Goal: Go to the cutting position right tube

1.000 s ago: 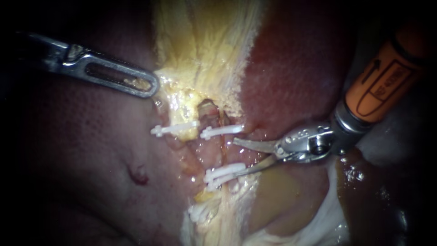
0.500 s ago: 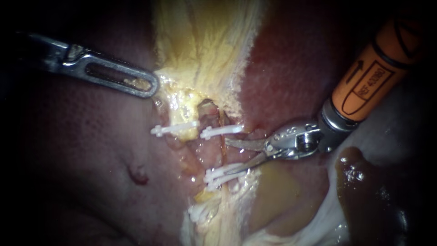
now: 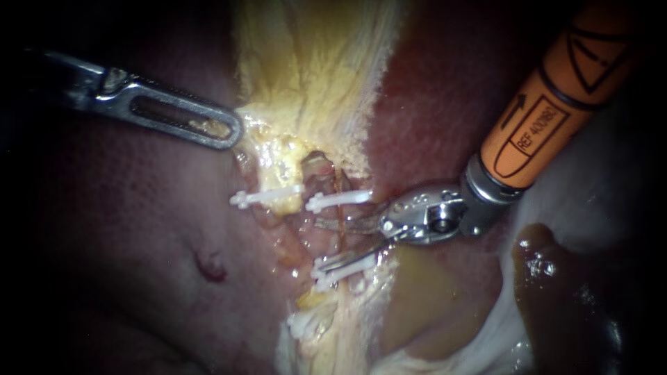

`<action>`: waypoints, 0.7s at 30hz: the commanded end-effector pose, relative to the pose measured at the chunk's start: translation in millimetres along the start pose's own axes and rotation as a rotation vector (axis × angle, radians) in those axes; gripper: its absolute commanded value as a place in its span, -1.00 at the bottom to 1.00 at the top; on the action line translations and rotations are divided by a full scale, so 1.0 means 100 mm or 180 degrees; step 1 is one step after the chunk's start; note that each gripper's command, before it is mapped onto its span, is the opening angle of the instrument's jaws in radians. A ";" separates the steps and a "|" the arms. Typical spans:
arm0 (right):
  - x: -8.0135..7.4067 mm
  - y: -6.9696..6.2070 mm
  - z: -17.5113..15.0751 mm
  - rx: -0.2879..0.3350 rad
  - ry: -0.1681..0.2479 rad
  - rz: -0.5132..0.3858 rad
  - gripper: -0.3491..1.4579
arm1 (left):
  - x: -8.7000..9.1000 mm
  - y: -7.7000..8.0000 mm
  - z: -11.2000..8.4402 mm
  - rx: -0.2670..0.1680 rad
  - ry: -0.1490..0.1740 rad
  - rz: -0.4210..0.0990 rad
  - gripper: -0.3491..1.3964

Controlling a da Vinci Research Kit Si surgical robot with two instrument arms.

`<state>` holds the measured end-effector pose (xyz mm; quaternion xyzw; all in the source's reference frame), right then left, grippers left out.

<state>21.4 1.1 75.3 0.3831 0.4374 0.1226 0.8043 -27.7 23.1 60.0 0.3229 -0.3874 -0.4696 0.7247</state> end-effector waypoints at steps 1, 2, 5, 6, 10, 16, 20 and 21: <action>0.001 0.000 0.001 0.0004 0.0024 0.0001 0.89 | 0.000 0.000 0.000 0.0000 0.0000 0.0000 -1.00; 0.002 0.001 0.002 0.0007 0.0033 0.0001 0.89 | 0.000 0.000 0.000 0.0000 0.0000 0.0000 -1.00; 0.002 0.001 0.001 0.0026 0.0077 0.0016 0.89 | 0.000 0.000 0.000 0.0000 0.0000 0.0000 -1.00; 0.003 0.000 0.001 0.0034 0.0094 0.0034 0.89 | 0.000 0.000 0.000 0.0000 0.0000 0.0000 -1.00; 0.005 -0.002 -0.001 0.0067 0.0175 0.0051 0.89 | 0.000 0.000 0.000 0.0000 0.0000 0.0000 -1.00; 0.013 -0.014 -0.006 0.0219 0.0308 0.0062 0.89 | 0.000 0.001 0.000 0.0000 0.0000 0.0001 -1.00; 0.021 -0.023 -0.011 0.0366 0.0401 0.0056 0.87 | 0.000 0.001 0.000 0.0001 0.0000 0.0001 -1.00; 0.023 -0.025 -0.011 0.0395 0.0421 0.0067 0.87 | 0.000 0.001 0.000 0.0001 0.0000 0.0001 -1.00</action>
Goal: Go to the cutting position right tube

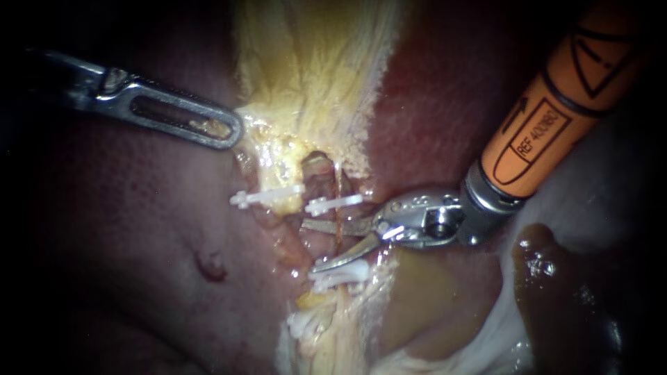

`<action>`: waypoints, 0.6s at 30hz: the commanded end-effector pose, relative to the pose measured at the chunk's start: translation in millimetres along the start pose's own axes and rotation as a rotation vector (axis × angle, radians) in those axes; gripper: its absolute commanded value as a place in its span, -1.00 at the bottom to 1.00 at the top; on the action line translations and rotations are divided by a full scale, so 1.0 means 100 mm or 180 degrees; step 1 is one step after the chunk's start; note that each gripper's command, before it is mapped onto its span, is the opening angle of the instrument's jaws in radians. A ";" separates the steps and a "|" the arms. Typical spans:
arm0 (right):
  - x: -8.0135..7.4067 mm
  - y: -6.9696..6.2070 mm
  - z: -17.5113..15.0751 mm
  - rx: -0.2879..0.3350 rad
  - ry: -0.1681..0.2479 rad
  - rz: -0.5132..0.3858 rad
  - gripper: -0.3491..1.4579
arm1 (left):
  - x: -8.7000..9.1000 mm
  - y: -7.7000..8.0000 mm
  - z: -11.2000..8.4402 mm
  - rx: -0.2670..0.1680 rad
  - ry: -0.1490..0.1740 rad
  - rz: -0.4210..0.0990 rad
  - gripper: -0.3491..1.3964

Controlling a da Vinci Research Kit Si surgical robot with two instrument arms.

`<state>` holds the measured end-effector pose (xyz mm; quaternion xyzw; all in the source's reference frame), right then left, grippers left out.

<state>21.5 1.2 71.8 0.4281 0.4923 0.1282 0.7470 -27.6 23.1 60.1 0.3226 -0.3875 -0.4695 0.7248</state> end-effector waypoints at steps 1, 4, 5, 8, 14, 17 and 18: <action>0.002 -0.002 0.000 0.0034 0.0009 -0.0006 0.86 | 0.000 0.000 0.000 0.0002 0.0001 0.0000 -1.00; 0.006 -0.007 0.001 0.0083 0.0051 0.0008 0.86 | 0.000 0.001 0.000 0.0002 0.0001 0.0000 -1.00; 0.006 -0.007 0.002 0.0092 0.0057 0.0002 0.86 | 0.000 0.001 0.000 0.0002 0.0001 0.0000 -1.00; 0.007 -0.008 0.004 0.0115 0.0077 0.0018 0.86 | 0.000 0.001 0.000 0.0001 0.0001 0.0001 -1.00; 0.007 -0.007 0.004 0.0119 0.0105 0.0035 0.86 | 0.001 0.002 0.001 0.0001 0.0001 0.0001 -1.00; 0.008 -0.007 0.004 0.0121 0.0135 0.0053 0.86 | 0.001 0.002 0.001 0.0001 0.0001 0.0001 -1.00; 0.008 -0.007 0.004 0.0122 0.0135 0.0053 0.86 | 0.001 0.002 0.001 0.0001 0.0001 0.0001 -1.00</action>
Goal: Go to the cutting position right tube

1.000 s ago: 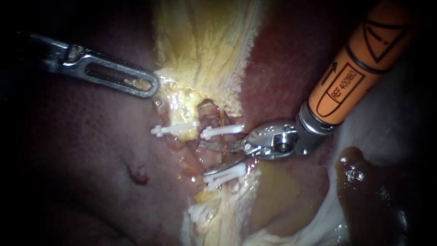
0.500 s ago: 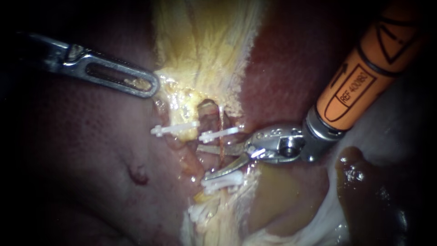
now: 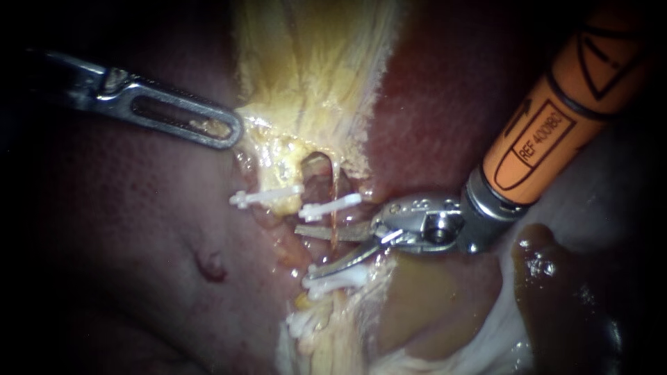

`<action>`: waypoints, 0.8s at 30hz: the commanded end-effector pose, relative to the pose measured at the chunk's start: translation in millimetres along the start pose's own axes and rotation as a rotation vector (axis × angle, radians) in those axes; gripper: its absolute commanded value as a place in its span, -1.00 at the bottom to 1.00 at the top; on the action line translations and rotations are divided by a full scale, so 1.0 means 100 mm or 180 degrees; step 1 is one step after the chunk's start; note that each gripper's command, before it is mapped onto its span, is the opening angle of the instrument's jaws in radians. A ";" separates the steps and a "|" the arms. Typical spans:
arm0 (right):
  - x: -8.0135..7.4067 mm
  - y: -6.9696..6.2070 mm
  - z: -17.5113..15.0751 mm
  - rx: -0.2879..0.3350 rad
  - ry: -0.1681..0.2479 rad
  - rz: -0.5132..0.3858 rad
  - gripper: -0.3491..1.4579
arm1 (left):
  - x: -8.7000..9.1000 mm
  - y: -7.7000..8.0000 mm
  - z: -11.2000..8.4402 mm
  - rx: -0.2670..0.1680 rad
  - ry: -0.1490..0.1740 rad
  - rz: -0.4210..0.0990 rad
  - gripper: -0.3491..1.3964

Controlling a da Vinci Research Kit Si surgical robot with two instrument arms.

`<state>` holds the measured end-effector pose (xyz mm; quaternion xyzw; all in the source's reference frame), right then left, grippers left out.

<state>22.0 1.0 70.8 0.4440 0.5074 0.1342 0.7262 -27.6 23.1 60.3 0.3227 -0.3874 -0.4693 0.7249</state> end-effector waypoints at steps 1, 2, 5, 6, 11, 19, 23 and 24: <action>0.000 0.000 0.000 0.0000 0.0003 -0.0001 0.86 | 0.000 0.000 0.000 0.0000 -0.0001 0.0001 -1.00; 0.000 0.000 0.000 0.0007 0.0020 0.0017 0.86 | 0.000 0.000 0.000 0.0000 -0.0001 0.0000 -1.00; 0.000 0.000 0.001 0.0022 0.0055 0.0035 0.86 | 0.000 0.000 0.000 0.0000 0.0000 0.0001 -1.00; 0.000 0.000 0.001 0.0025 0.0063 0.0034 0.86 | 0.000 0.000 0.000 0.0000 -0.0001 0.0001 -1.00; 0.002 0.001 0.004 0.0048 0.0125 0.0052 0.87 | 0.000 0.000 0.000 0.0000 -0.0001 0.0001 -1.00; 0.003 -0.001 0.006 0.0105 0.0223 0.0103 0.87 | 0.000 0.000 0.000 0.0000 -0.0001 0.0001 -1.00; 0.003 -0.003 0.007 0.0160 0.0260 0.0117 0.89 | 0.000 0.001 0.000 0.0000 0.0000 0.0001 -1.00; 0.003 -0.005 0.007 0.0163 0.0259 0.0116 0.89 | 0.000 0.001 0.000 0.0000 0.0000 0.0001 -1.00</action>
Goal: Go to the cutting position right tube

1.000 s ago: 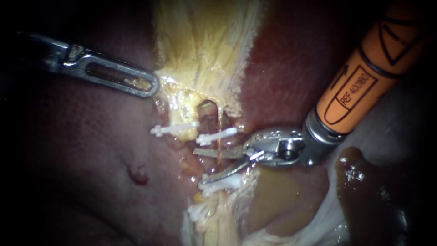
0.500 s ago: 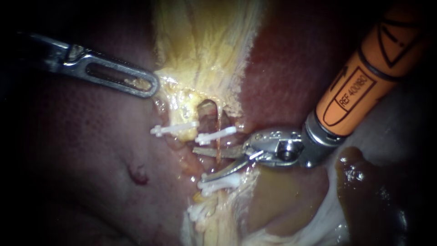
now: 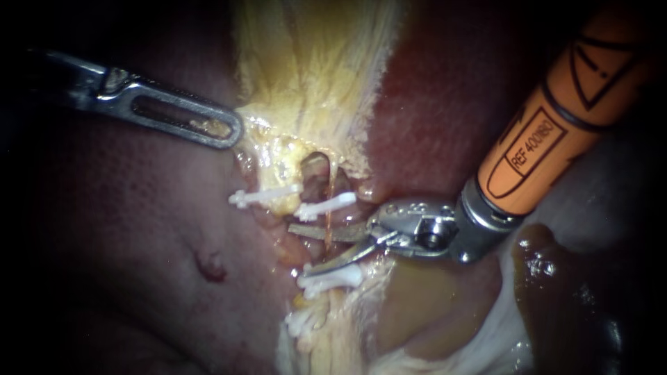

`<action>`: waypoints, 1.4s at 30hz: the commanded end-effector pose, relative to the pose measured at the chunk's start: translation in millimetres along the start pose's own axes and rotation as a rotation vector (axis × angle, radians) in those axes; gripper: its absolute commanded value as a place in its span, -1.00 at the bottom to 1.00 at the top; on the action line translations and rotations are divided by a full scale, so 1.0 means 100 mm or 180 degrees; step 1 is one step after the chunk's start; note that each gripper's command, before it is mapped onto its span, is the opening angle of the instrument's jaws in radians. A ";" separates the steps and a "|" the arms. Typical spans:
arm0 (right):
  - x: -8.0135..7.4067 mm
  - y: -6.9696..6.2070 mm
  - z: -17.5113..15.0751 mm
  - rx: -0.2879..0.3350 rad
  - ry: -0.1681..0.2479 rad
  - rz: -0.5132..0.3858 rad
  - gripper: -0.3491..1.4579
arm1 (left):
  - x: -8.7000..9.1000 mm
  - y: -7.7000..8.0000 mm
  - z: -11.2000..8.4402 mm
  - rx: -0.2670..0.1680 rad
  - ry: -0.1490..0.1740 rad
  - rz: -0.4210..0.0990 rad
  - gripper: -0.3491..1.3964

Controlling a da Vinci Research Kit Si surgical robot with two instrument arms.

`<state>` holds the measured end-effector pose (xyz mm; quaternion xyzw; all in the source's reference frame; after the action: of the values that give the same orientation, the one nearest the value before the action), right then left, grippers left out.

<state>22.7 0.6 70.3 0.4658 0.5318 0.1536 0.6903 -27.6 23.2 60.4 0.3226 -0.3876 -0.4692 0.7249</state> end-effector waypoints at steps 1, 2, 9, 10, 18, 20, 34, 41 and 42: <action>0.001 -0.002 0.000 0.0014 -0.0012 -0.0006 0.89 | 0.000 0.000 0.000 0.0000 0.0000 0.0000 -1.00; 0.001 -0.003 0.001 0.0028 -0.0019 -0.0007 0.89 | 0.000 0.000 0.000 0.0000 0.0000 0.0000 -1.00; 0.008 -0.014 0.004 0.0200 -0.0013 -0.0019 0.89 | 0.000 0.000 0.000 0.0000 0.0001 0.0000 -1.00; 0.010 -0.015 0.004 0.0224 -0.0013 -0.0022 0.89 | 0.000 0.000 0.000 0.0000 0.0000 0.0000 -1.00; 0.016 -0.014 0.009 0.0278 0.0018 -0.0025 0.87 | 0.000 0.000 0.000 -0.0001 0.0000 0.0000 -1.00; 0.017 -0.012 0.011 0.0273 0.0020 -0.0024 0.87 | 0.000 0.000 0.000 -0.0001 0.0000 0.0000 -1.00; 0.019 -0.009 0.017 0.0279 0.0047 -0.0026 0.89 | 0.000 0.000 0.001 -0.0001 -0.0001 0.0000 -1.00; 0.019 -0.009 0.017 0.0280 0.0047 -0.0026 0.89 | 0.000 0.000 0.001 -0.0001 -0.0001 0.0000 -1.00; 0.019 -0.009 0.017 0.0280 0.0047 -0.0026 0.89 | 0.000 0.000 0.000 -0.0001 0.0000 0.0000 -1.00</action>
<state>24.6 0.6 68.5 0.4922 0.5451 0.1310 0.6659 -27.7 23.1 60.5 0.3225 -0.3876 -0.4693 0.7249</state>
